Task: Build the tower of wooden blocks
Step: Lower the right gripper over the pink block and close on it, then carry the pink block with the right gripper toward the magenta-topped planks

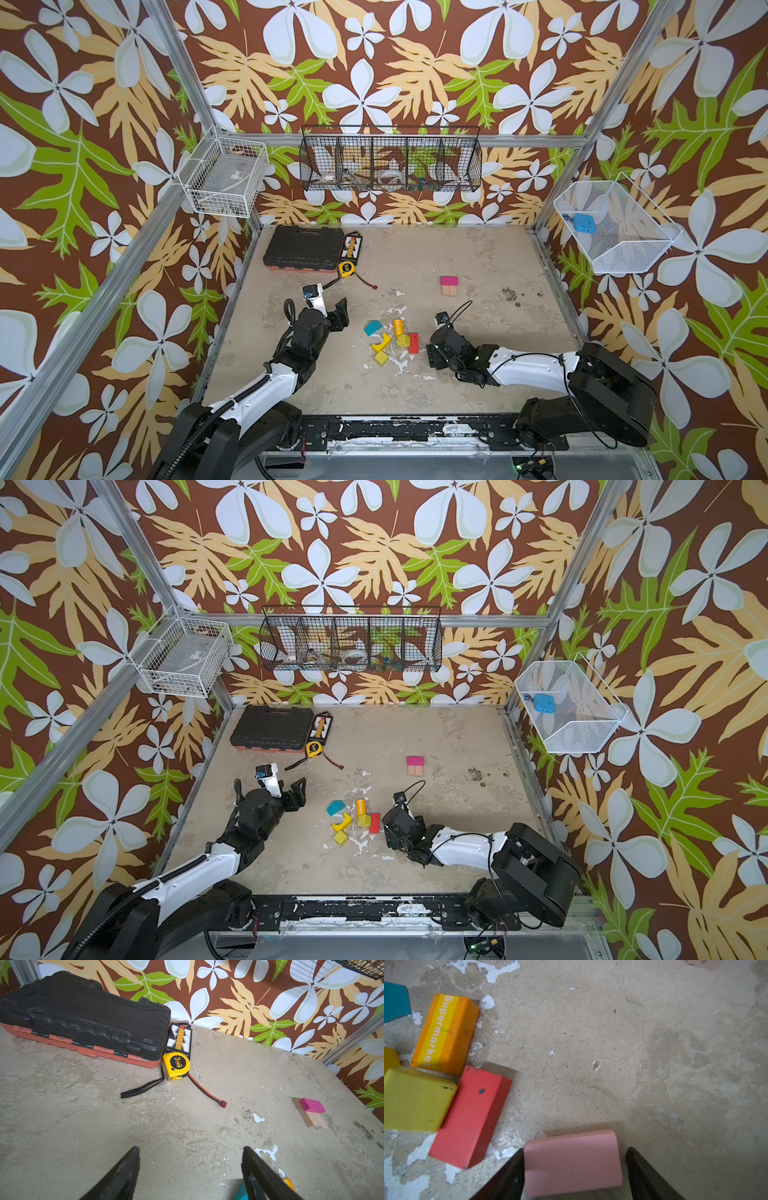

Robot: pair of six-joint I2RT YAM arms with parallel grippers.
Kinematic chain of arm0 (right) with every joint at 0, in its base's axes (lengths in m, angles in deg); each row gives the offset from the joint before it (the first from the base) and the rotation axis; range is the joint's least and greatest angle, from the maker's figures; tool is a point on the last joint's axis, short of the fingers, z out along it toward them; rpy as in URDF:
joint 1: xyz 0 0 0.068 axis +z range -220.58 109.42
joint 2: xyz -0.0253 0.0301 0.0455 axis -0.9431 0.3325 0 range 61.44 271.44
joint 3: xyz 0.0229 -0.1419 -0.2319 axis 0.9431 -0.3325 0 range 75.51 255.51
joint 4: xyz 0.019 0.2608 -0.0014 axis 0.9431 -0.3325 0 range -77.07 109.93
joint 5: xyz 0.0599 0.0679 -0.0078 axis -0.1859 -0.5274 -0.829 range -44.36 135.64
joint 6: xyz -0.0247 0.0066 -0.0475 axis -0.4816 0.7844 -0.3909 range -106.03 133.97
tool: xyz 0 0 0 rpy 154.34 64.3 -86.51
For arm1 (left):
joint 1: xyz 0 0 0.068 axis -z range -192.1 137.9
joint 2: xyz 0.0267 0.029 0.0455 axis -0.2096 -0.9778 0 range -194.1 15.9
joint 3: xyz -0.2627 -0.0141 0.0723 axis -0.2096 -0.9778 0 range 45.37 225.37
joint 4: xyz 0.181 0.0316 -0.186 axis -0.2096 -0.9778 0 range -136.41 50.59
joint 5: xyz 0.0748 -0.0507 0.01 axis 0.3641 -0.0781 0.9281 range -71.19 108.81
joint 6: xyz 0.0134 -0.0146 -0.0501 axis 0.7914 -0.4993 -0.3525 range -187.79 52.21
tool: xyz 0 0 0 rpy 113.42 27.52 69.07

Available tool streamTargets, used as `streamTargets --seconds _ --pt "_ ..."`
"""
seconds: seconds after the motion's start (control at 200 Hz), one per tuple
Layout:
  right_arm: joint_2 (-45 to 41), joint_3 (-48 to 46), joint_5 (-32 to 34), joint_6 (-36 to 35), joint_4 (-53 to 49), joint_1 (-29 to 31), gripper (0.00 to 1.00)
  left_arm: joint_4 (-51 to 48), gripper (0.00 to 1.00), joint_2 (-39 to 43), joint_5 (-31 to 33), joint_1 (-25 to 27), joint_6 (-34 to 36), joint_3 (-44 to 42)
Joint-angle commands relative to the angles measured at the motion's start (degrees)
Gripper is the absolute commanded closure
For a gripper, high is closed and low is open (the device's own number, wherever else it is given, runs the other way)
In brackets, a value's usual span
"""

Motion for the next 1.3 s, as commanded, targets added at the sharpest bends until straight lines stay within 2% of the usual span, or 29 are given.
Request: streamTargets --seconds 0.0,0.315,0.485,0.736,0.801,0.861,0.921,0.951,0.981,1.061,1.151,1.221,1.296 --pt "0.0 0.0 0.8 0.9 -1.8 0.1 0.26 0.6 0.22 0.1 0.3 0.1 0.1 0.2" --pt "1.9 0.7 1.3 1.1 -1.8 0.1 0.31 0.6 0.22 0.1 0.4 0.1 0.1 0.2" --pt "1.9 1.2 0.9 1.4 -2.1 0.2 0.40 0.5 0.22 -0.2 0.3 0.2 0.1 0.4" --pt "-5.9 0.9 3.2 2.9 -6.4 0.2 0.53 0.9 0.22 1.8 -0.3 0.6 0.4 -0.7" --pt "-9.6 0.6 3.6 3.3 -6.8 0.2 0.54 -2.6 0.21 3.1 -0.4 0.5 -1.6 0.4" --pt "-12.6 0.7 3.6 3.4 -6.7 0.1 0.54 -9.7 0.19 4.5 -3.2 0.5 -6.4 3.3" --pt "-15.2 1.5 3.9 2.9 -7.0 0.1 0.55 -13.7 0.20 6.6 -12.5 0.5 -9.4 5.1" --pt "-16.3 2.4 4.5 2.8 -7.8 0.0 0.56 -13.6 0.20 7.9 -17.4 0.5 -10.7 5.2" --pt "-17.1 3.4 5.2 2.6 -8.6 0.1 0.57 -13.3 0.20 9.5 -19.8 0.6 -12.8 4.7" --pt "-19.4 6.0 6.1 2.0 -10.7 0.0 0.59 -8.2 0.08 13.7 -25.2 0.6 -23.7 0.3" --pt "-21.6 8.6 6.2 1.8 -13.3 -0.1 0.60 -2.5 0.06 17.2 -33.1 0.5 -33.1 -2.6" --pt "-23.2 10.8 5.7 2.2 -15.9 -0.2 0.62 -2.3 0.03 18.5 -36.1 0.5 -37.2 -0.8" --pt "-24.8 13.3 3.5 2.7 -18.8 -0.1 0.64 -7.4 0.01 17.6 -36.5 0.4 -36.3 5.6"
